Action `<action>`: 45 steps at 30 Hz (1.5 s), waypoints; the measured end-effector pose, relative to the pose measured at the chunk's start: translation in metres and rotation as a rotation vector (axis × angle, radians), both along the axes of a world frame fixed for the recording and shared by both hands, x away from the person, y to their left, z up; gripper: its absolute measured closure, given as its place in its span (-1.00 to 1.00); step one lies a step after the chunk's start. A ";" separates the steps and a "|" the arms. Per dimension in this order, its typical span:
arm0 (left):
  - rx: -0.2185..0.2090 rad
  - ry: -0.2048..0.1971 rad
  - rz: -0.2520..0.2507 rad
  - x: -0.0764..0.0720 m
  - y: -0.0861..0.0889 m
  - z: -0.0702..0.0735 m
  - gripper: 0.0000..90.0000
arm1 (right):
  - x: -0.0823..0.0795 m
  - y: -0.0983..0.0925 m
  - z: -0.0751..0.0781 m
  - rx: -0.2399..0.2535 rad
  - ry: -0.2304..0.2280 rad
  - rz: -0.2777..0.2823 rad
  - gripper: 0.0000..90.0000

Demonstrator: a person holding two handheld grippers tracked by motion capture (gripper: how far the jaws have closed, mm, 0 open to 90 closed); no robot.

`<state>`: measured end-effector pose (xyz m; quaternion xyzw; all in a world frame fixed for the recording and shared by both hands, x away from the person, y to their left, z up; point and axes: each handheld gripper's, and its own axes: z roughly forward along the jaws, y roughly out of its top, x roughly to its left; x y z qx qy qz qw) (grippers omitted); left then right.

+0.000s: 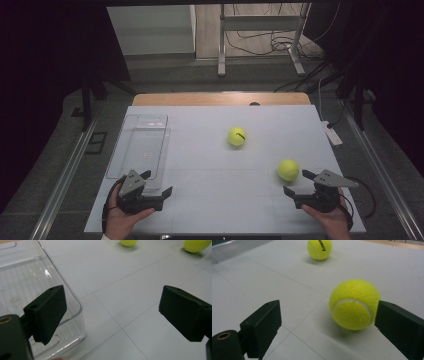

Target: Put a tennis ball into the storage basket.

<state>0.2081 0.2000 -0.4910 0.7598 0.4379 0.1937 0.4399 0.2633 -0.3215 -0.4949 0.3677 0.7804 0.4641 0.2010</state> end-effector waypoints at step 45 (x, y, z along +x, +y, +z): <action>-0.003 -0.010 -0.018 -0.003 -0.007 0.008 -0.81 | 0.002 0.007 -0.001 -0.010 0.004 0.017 -0.83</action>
